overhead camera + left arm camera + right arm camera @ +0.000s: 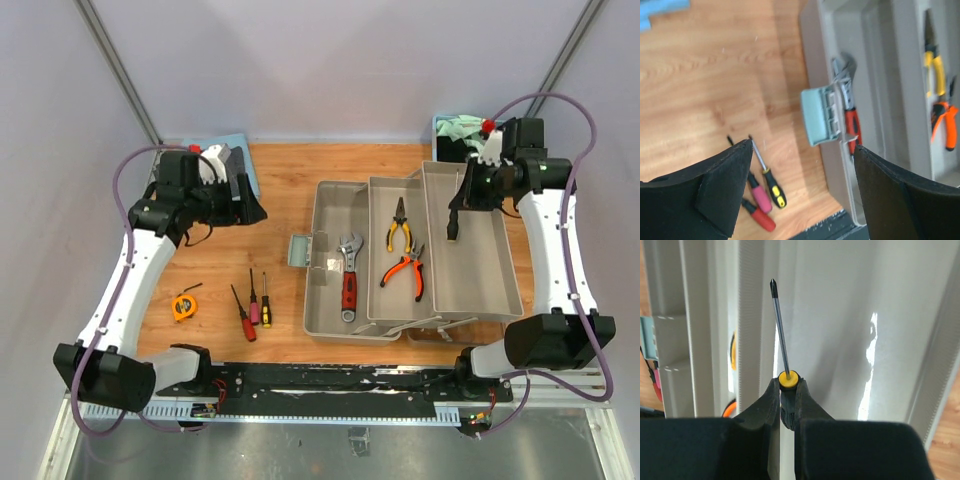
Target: Pack the tool kit
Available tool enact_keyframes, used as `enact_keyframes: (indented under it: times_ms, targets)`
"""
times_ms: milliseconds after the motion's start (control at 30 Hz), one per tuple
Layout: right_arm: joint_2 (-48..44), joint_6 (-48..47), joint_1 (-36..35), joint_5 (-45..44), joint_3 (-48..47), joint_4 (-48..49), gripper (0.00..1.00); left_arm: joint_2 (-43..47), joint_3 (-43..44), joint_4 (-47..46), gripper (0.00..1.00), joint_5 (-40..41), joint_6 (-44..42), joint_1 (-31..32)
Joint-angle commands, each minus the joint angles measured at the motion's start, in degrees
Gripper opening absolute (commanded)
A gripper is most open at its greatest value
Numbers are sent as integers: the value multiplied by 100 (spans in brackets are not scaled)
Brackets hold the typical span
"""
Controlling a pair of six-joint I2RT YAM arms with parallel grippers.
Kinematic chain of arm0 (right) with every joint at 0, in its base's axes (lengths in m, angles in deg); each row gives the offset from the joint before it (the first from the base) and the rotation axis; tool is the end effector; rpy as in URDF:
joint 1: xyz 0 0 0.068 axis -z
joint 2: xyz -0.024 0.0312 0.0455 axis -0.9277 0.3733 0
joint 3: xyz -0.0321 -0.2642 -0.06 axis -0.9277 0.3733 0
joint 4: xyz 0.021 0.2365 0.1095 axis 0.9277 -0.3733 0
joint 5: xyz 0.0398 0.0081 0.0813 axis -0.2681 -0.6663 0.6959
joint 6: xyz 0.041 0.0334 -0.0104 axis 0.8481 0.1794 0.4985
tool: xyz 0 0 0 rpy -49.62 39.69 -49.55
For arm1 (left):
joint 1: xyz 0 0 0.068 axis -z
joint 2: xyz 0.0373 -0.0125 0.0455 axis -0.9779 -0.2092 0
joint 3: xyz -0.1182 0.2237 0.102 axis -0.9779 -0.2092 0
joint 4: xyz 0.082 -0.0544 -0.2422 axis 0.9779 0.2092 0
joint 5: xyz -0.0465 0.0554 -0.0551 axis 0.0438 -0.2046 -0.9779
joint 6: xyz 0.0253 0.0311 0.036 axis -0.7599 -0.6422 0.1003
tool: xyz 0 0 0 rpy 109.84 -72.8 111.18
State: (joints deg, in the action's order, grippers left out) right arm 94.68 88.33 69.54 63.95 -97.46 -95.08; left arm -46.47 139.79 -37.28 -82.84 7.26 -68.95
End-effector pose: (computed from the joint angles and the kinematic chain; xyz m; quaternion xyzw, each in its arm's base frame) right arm 0.2774 0.0039 0.4170 0.0274 0.9186 0.1688 0.3563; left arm 0.2442 -0.0517 0.3796 0.0528 0.8828 -0.2467 0.3964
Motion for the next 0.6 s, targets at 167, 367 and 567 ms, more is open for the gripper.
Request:
enact_keyframes:
  times_ms: [167, 367, 567]
  targets:
    - [177, -229, -322, -42, 163, 57, 1, 288, -860, 422, 85, 620, 322, -45]
    - [464, -282, -469, -60, -3, -236, 1, 344, -1287, 793, 82, 866, 485, -53]
    - [424, -347, -501, -71, 140, -530, 3, 592, -2052, 1090, 80, 1026, 817, -63]
